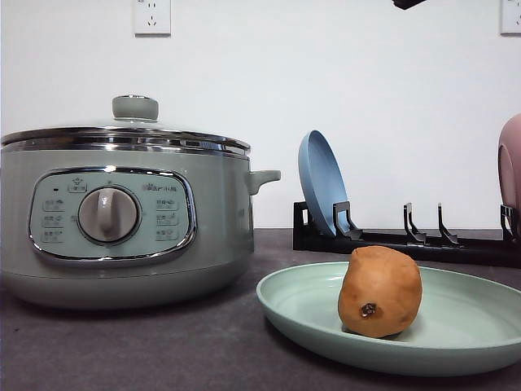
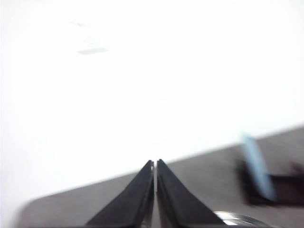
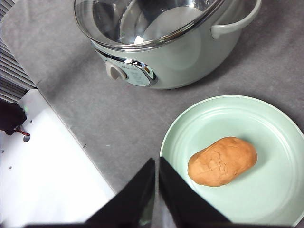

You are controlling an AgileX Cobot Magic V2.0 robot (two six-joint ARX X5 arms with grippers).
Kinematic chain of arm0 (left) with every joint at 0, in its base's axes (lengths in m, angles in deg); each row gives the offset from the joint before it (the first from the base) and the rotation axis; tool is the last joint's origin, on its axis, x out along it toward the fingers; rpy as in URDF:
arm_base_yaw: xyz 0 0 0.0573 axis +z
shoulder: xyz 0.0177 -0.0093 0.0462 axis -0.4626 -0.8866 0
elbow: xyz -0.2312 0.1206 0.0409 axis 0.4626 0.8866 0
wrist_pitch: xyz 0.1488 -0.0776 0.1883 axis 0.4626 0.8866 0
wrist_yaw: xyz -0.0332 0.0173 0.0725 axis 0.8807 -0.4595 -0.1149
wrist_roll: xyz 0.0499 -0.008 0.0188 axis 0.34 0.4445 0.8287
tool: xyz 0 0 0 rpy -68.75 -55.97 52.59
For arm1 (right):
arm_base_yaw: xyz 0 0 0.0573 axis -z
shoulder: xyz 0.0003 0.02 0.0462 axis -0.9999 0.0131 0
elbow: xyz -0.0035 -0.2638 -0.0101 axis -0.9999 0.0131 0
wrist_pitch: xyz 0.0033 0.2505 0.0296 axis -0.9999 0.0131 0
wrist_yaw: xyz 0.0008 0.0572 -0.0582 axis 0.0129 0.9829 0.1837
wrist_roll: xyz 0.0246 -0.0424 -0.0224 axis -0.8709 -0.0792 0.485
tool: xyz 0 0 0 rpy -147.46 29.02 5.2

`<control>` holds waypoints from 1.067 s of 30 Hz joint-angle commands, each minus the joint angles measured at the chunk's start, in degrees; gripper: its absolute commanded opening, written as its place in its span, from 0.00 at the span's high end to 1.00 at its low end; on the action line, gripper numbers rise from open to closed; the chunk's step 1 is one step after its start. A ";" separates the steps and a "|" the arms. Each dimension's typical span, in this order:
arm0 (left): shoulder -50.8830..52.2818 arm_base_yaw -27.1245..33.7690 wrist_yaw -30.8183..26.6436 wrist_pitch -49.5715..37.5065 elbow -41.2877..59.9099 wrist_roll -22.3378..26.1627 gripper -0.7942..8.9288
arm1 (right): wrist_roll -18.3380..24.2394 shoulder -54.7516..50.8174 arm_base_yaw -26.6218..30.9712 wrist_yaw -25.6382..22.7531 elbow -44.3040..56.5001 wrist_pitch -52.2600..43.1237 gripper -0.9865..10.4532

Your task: The right arm pick the green plate and place it on desk, then the left arm uncap open the steamer lid, the right arm pick the potato and place it on the plate, then the right arm cap close the steamer lid

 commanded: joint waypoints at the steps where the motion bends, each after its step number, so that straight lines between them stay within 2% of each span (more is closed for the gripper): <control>1: 4.48 2.05 -3.21 -7.28 7.67 1.73 0.91 | 0.33 0.35 -0.35 0.11 -0.98 -0.55 0.91; 7: 15.54 5.46 -6.23 -23.17 28.57 1.70 0.91 | 0.33 0.37 -0.35 0.11 -0.98 -0.55 0.91; 11: 21.38 6.38 -6.23 -28.89 40.57 1.66 0.91 | 0.33 0.37 -0.35 0.11 -0.98 -0.55 0.91; 23: 34.47 7.67 -6.27 -30.97 64.15 1.51 0.91 | 0.33 0.35 -0.35 0.11 -0.98 -0.57 0.91; 32: 41.20 7.69 -6.27 -30.91 75.63 1.51 0.91 | 0.33 0.35 -0.35 0.11 -0.98 -0.57 0.91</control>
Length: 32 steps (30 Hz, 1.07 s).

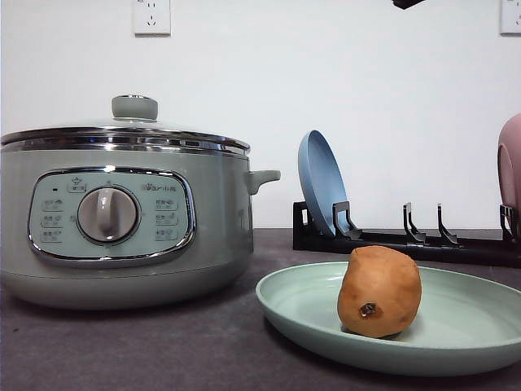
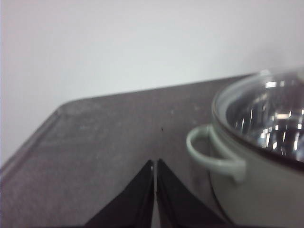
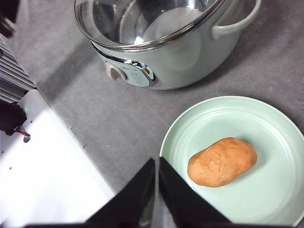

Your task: The right arm pick the green plate and place it on desk, then the left arm uncap open the steamer lid, the right arm pick the potato and place it on the plate, then the right arm cap close the steamer lid

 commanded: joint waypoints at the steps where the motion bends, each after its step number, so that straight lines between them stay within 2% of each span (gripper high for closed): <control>1: 1.03 0.15 -0.31 -0.66 1.95 0.28 0.91 | 0.31 0.35 -0.35 0.11 -0.98 -0.42 0.91; 8: 3.30 0.15 -0.31 0.17 5.64 0.20 0.91 | 0.31 0.35 -0.35 0.11 -0.98 -0.42 0.91; 17: 5.53 0.15 -0.31 5.75 6.27 0.20 0.91 | 0.31 0.35 -0.37 0.11 -0.98 -0.57 0.91; 23: 5.53 0.15 -0.28 5.57 7.37 -3.48 0.91 | 0.31 0.35 -0.35 0.11 -0.98 -1.22 0.91; 32: 5.53 0.15 -0.28 5.49 7.34 -3.69 0.91 | 0.31 0.35 -0.35 0.11 -0.98 -3.48 0.91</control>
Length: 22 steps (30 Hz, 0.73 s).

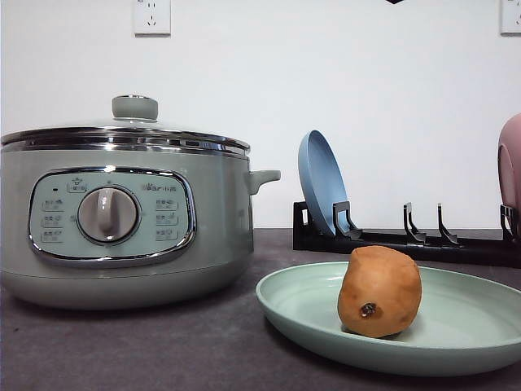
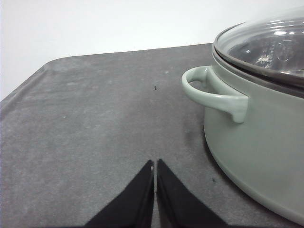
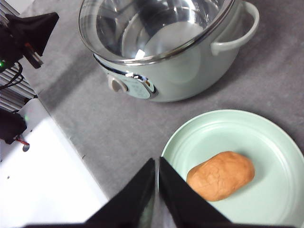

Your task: The right arm pick the green plate and place it on desk, then the left arm uncap open the steamer lid, the right arm pick the potato and place it on the plate, then the right arm cap close the steamer lid

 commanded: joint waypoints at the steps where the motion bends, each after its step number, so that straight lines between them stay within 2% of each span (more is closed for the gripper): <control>1: 0.09 0.15 -0.22 0.37 1.11 -0.59 0.91 | 0.33 0.37 -0.35 0.11 -0.98 -0.63 0.91; 17: 0.09 0.15 -0.22 0.37 1.11 -0.59 0.91 | 0.50 0.26 -0.20 0.07 -0.98 -0.81 0.91; 22: 0.07 0.15 -0.22 0.39 1.11 -0.57 0.91 | 4.50 -2.69 4.66 -3.17 -0.76 -4.17 0.91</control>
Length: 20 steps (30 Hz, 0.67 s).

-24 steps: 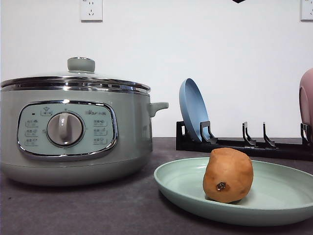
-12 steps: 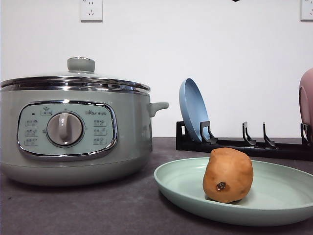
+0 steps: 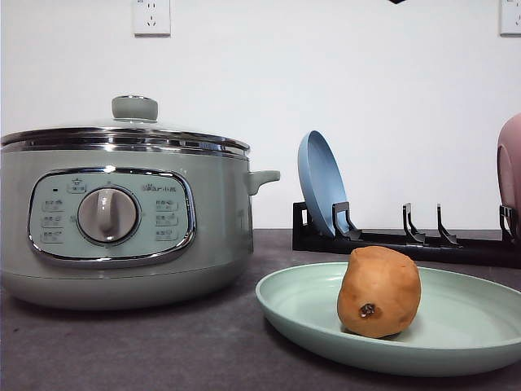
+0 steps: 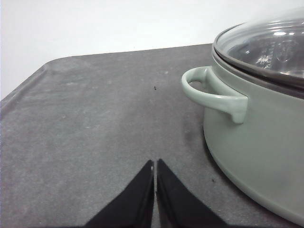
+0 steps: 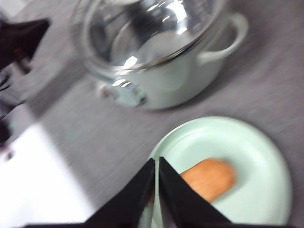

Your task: The right arm pick the green plate and place it on desk, then the left arm uncap open the steamer lid, the right arm pick the potato and place it on the plate, then the right arm cap close the steamer lid

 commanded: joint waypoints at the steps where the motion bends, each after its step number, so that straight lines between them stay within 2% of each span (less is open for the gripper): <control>1: 0.09 0.13 -0.22 0.37 1.11 -0.42 0.91 | 2.69 -2.69 3.61 -1.07 -0.46 -4.26 0.91; 6: 0.09 0.15 -0.22 0.37 1.11 -0.44 0.91 | 2.67 -11.37 12.87 -1.27 5.07 -13.64 0.91; 13: 0.09 0.15 -0.22 0.37 1.11 -0.42 0.91 | 2.69 -27.04 26.53 -5.22 22.40 -29.11 0.91; 20: 0.09 0.15 -0.22 0.37 1.11 -0.42 0.91 | 2.71 -40.24 31.82 -10.88 38.51 -39.10 0.91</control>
